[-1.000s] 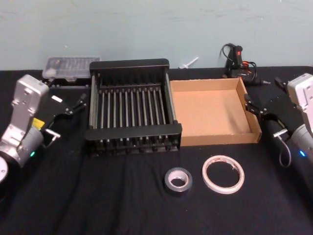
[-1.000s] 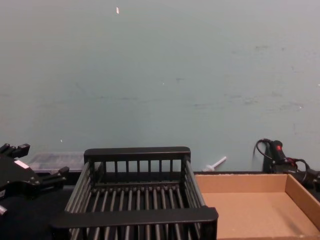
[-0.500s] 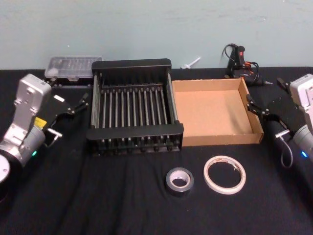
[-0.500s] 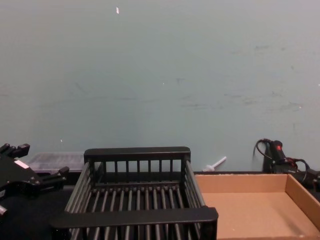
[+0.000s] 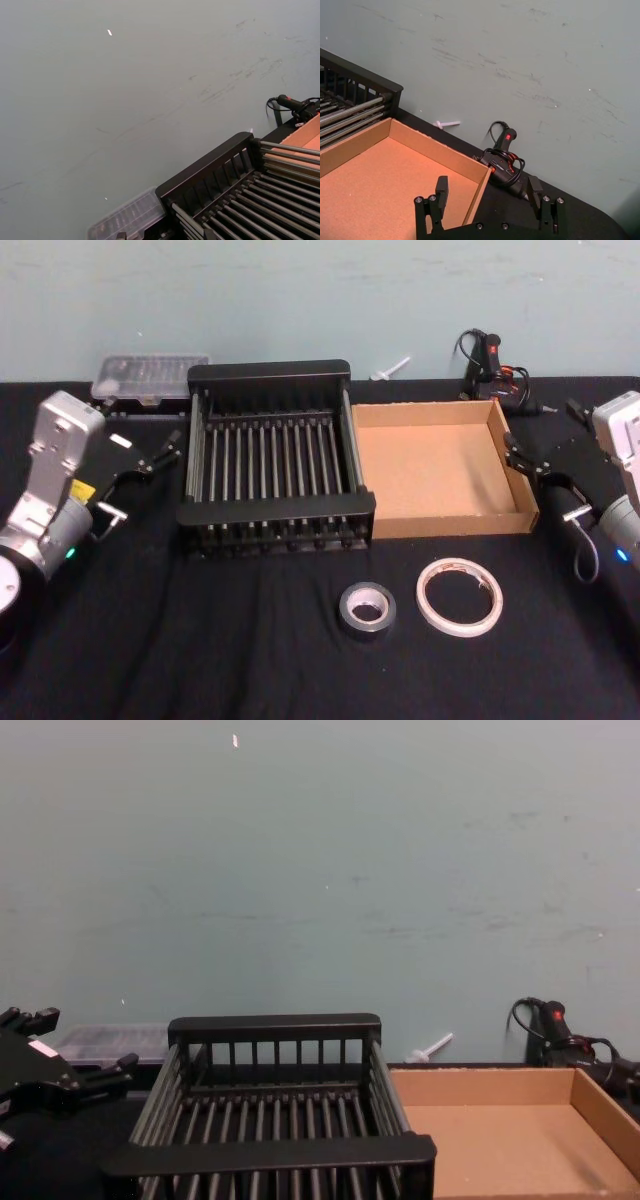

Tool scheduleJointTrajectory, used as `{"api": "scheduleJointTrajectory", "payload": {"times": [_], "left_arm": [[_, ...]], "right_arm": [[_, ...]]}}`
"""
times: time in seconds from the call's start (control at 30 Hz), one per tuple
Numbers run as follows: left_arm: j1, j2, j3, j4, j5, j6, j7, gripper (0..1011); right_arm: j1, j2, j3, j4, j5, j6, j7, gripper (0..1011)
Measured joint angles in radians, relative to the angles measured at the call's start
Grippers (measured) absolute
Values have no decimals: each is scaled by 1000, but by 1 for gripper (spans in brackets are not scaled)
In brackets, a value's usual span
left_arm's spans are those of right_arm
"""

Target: Pick up the white tape and place it into the black box , Pick up the silver tape and place it into the brown box.

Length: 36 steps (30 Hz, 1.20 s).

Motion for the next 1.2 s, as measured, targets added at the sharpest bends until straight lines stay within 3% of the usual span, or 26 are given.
{"api": "scheduleJointTrajectory", "payload": {"times": [0.5, 1.2], "left_arm": [[0, 0, 0, 0, 0, 0, 0, 1001], [0, 0, 0, 0, 0, 0, 0, 1001]], "right_arm": [[-23, -9, 23, -30, -4, 4, 32, 1002], [-204, 16, 92, -263, 74, 120, 95, 1002]]}}
